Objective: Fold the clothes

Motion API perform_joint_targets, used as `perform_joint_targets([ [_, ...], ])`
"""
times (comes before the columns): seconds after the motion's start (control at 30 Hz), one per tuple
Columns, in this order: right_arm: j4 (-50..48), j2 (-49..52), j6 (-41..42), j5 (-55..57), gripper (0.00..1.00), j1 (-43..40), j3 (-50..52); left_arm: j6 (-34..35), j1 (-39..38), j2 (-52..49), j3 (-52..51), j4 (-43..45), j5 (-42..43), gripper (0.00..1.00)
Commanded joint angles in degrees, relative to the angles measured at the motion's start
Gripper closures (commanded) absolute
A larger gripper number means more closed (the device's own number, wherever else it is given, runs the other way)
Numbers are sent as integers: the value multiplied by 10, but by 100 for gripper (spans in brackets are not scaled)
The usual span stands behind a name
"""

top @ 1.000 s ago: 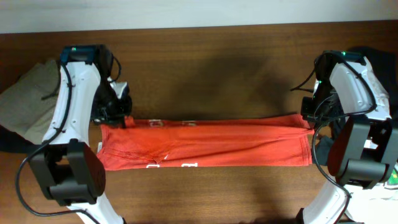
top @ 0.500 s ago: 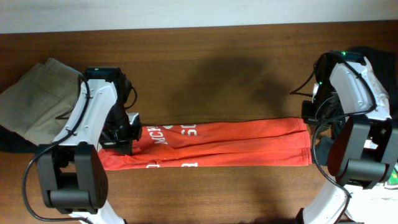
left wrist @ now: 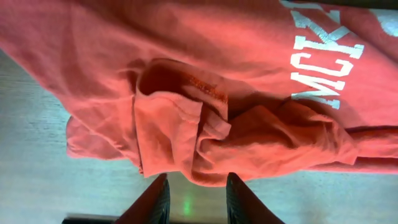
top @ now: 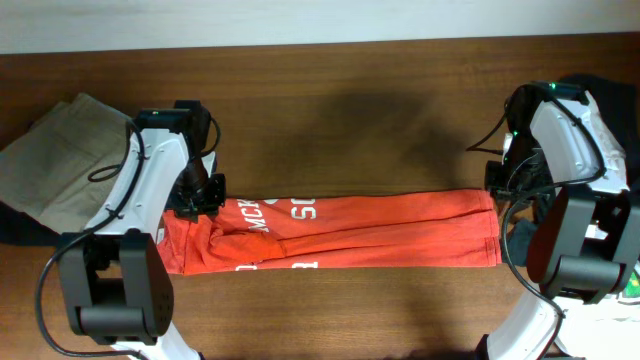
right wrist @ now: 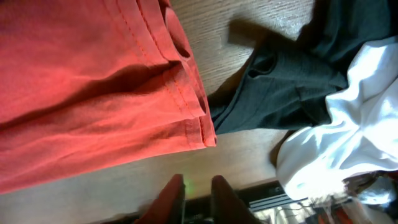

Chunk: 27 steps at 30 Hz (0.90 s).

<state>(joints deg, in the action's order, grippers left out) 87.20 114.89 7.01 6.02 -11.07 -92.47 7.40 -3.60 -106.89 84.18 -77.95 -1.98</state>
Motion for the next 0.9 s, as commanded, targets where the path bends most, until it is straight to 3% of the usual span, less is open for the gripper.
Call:
perform_joint_targets([
  [0.0, -3, -9, -11, -2, 72, -2, -1, 3, -1, 7, -45, 49, 3, 69],
  [0.1, -59, -9, -84, -49, 70, -3, 42, 3, -1, 7, -66, 80, 13, 69],
  [0.23, -187, -9, -67, -50, 67, -34, 97, 3, -1, 7, -66, 110, 22, 69],
  [0.27, -198, -9, -55, -61, 67, -54, 97, 3, -1, 7, -66, 112, 22, 69],
  [0.33, -212, -9, -104, -162, 69, -116, 107, 3, -1, 7, -66, 114, 22, 69],
  [0.47, -258, -9, -113, -222, 71, -194, 168, 3, -1, 7, -66, 118, 22, 69],
  [0.53, -282, -8, -109, -175, 71, -205, 187, 3, -1, 7, -66, 118, 22, 69],
  [0.57, -287, -7, -30, -59, 71, -217, 192, 3, -1, 7, -66, 117, 22, 69],
  [0.63, -272, -7, 45, 43, 71, -243, 192, 3, -1, 7, -66, 113, 22, 69],
  [0.7, -258, -8, 70, 23, 70, -298, 178, 3, -1, 7, -66, 102, 22, 68],
  [0.77, -228, -9, -134, -260, 62, -299, 120, 3, -1, 7, -66, 100, 22, 55],
  [0.83, -186, -9, -282, -373, 49, -256, 113, 3, -1, 7, -66, 99, 22, 52],
  [0.87, -183, -9, -297, -361, 37, -214, 116, 3, -1, 7, -66, 99, 22, 52],
])
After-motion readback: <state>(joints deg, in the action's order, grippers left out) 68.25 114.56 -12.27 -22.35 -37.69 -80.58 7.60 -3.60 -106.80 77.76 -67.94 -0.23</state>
